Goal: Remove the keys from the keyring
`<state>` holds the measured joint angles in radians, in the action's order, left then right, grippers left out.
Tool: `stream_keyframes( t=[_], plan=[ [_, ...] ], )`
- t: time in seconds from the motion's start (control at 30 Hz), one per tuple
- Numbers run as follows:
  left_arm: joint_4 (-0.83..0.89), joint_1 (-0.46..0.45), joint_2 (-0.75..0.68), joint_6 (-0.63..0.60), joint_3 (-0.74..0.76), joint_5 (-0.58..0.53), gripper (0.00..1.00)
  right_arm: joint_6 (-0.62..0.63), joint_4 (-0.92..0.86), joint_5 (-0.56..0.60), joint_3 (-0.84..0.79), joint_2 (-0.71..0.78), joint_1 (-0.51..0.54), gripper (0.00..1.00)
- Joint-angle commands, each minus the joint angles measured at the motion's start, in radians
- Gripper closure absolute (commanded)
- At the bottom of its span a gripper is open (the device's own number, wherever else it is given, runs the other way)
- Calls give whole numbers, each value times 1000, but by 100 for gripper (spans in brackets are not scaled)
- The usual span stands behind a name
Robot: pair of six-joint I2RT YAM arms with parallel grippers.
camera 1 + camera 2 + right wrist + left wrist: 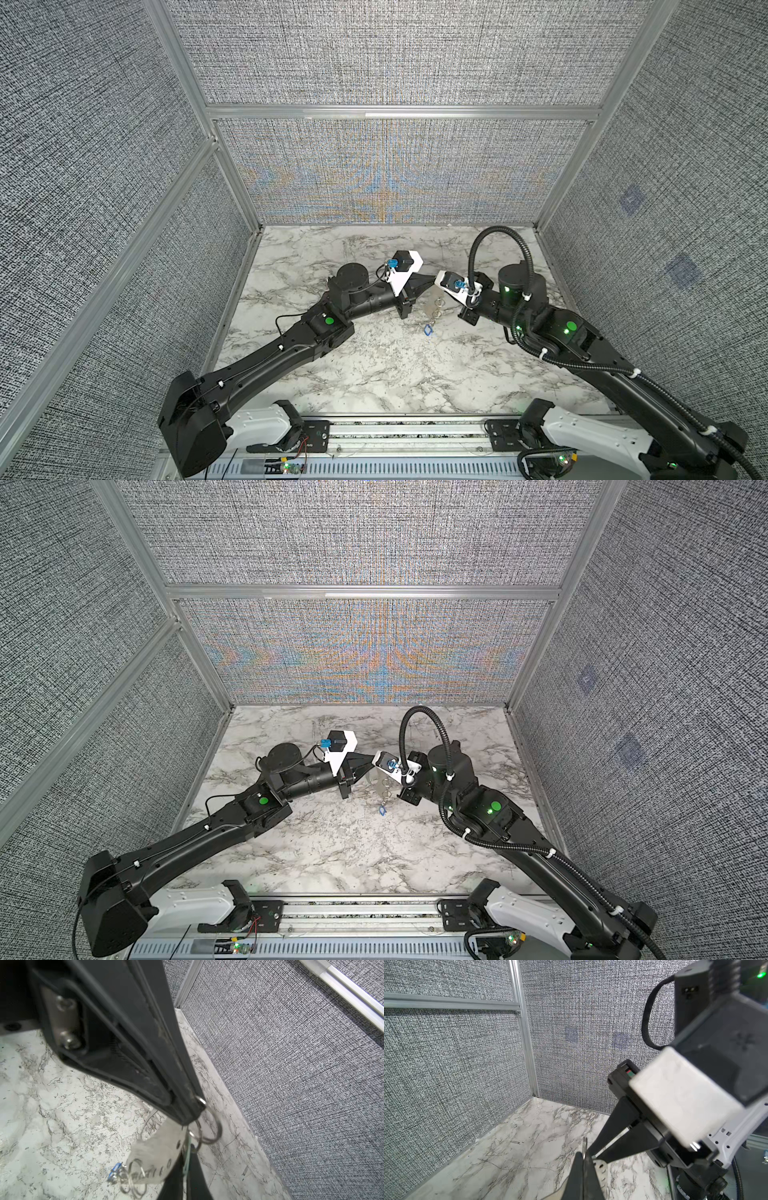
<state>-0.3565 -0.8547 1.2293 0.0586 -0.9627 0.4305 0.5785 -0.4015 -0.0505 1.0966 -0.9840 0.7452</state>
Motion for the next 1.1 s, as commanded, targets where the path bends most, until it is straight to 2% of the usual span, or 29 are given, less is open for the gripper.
stream_keyframes(
  t=[0.0,0.37,0.67,0.9,1.07],
  plan=[
    [-96,2,0,33,9,8,100,37,4,-17,22,-5,8,100],
    [-177,2,-10,54,53,-28,100,43,-29,-33,38,-49,33,100],
    [-180,8,-32,44,64,-38,100,49,-36,6,31,-37,30,100],
    [-174,30,-70,33,90,-48,100,-69,5,-21,-17,-8,-41,100],
    [-158,40,-88,23,111,-60,100,-138,1,-28,-45,-41,-90,100]
  ],
)
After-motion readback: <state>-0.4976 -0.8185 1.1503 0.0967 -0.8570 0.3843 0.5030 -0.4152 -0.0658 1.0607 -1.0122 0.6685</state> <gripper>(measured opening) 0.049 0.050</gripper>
